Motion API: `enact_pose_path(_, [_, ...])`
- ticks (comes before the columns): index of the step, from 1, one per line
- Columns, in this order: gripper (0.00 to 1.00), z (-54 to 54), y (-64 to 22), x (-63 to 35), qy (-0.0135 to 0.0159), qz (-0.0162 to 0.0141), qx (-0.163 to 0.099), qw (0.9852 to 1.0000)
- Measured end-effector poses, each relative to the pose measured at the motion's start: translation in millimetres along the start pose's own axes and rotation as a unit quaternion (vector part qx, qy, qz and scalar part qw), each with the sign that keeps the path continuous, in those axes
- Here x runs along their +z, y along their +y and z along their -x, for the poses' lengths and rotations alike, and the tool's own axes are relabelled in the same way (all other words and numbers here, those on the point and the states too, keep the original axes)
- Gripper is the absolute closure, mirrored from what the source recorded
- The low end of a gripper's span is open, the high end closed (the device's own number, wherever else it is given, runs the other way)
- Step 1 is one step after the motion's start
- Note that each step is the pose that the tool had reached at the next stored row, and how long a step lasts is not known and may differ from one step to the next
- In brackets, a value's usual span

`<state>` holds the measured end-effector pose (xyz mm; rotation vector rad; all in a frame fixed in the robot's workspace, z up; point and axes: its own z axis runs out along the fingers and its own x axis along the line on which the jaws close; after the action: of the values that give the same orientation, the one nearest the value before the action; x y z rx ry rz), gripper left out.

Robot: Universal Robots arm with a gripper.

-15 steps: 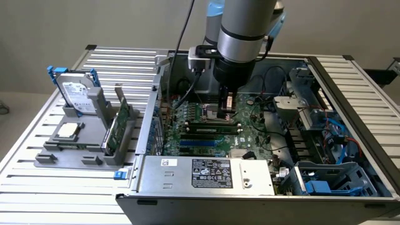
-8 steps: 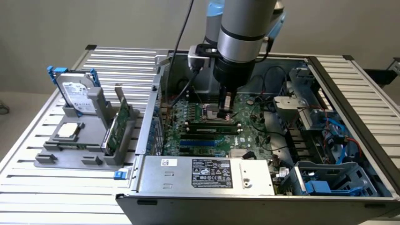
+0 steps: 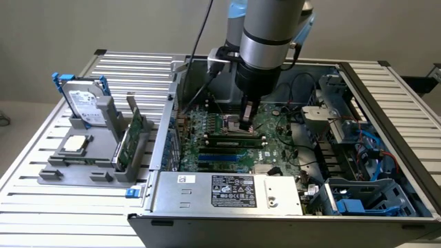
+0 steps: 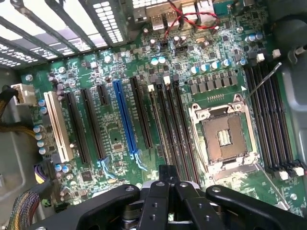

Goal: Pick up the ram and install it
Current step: 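Press down the ram until it locks into place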

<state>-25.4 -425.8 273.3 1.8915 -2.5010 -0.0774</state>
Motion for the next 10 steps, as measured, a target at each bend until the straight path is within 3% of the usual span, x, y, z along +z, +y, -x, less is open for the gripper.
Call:
enact_pose_path(5, [0.89,0.0,0.0,0.4,-0.0018,-0.0011,0.042,0.9991])
enact_pose_path(10, [0.89,0.0,0.0,1.0,-0.0036,-0.0022,0.085,0.9963])
